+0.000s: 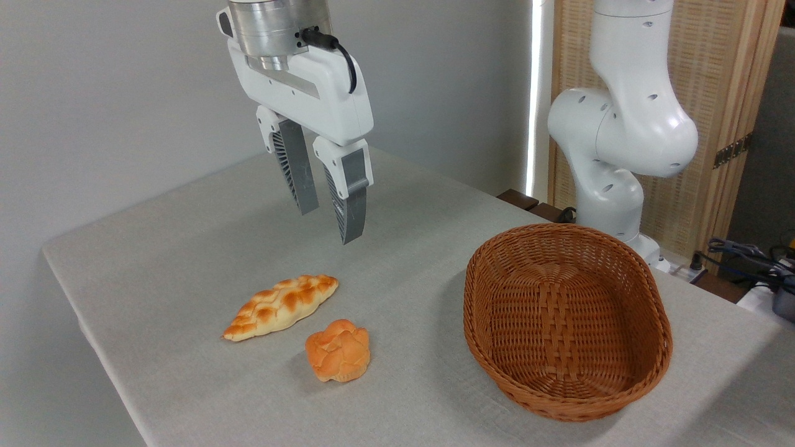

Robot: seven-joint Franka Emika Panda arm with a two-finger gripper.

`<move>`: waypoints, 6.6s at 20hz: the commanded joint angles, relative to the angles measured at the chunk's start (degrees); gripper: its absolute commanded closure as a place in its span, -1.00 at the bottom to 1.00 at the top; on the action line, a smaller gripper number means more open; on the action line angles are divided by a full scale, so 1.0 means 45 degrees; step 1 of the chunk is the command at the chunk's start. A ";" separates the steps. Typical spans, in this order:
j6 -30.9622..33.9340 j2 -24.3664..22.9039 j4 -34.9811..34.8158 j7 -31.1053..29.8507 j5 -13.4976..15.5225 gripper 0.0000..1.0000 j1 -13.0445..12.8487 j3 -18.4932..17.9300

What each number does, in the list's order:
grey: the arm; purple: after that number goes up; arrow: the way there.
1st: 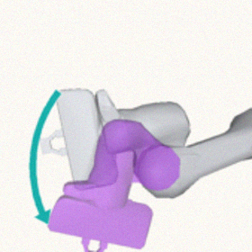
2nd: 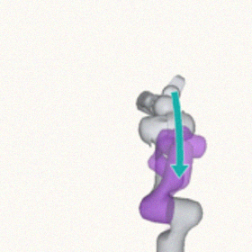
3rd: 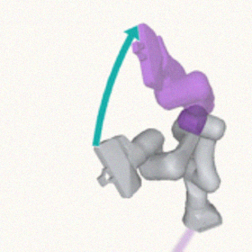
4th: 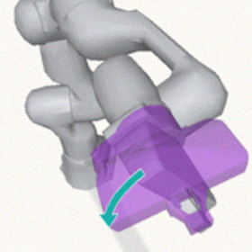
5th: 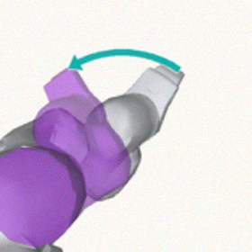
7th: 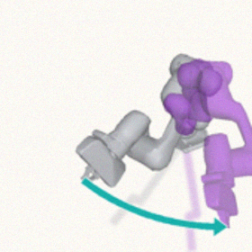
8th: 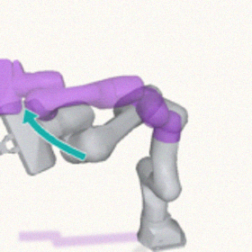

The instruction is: Put bread into the basket

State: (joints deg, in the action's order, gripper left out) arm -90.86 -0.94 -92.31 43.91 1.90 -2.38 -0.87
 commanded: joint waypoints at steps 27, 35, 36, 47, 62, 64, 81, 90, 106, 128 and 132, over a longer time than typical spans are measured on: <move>-0.4373 0.1418 -0.3098 -0.0712 0.0749 -1.00 -0.0935 0.2007; -0.5395 0.1889 -0.3412 -0.1224 0.0712 -1.00 -0.0955 0.2166; -0.5414 0.1889 -0.3412 -0.1224 0.0711 -1.00 -0.0955 0.2166; -0.5804 0.2436 -0.3451 -0.1204 0.0652 -1.00 -0.1072 0.2303; -0.6273 0.2650 -0.3451 -0.1165 0.0633 0.30 -0.1072 0.2341; -0.6410 0.2690 -0.3451 -0.1165 0.0652 0.39 -0.1170 0.2342; -0.3235 -0.0040 -0.2611 -0.1206 0.0692 0.37 -0.1150 0.2186; 0.1848 -0.2971 -0.3605 0.5215 -0.0906 0.37 -0.1286 -0.0254; 0.2730 -0.5591 -0.6945 0.8287 -0.2180 0.36 -0.1619 -0.3088; 0.2613 -0.5377 -0.8275 0.9284 -0.2726 -0.63 -0.1834 -0.3186; 0.2516 -0.5318 -0.8275 0.9284 -0.2726 -1.00 -0.1834 -0.3186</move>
State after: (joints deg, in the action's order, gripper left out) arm -79.59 -24.93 -129.61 84.46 -9.40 -10.09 -14.59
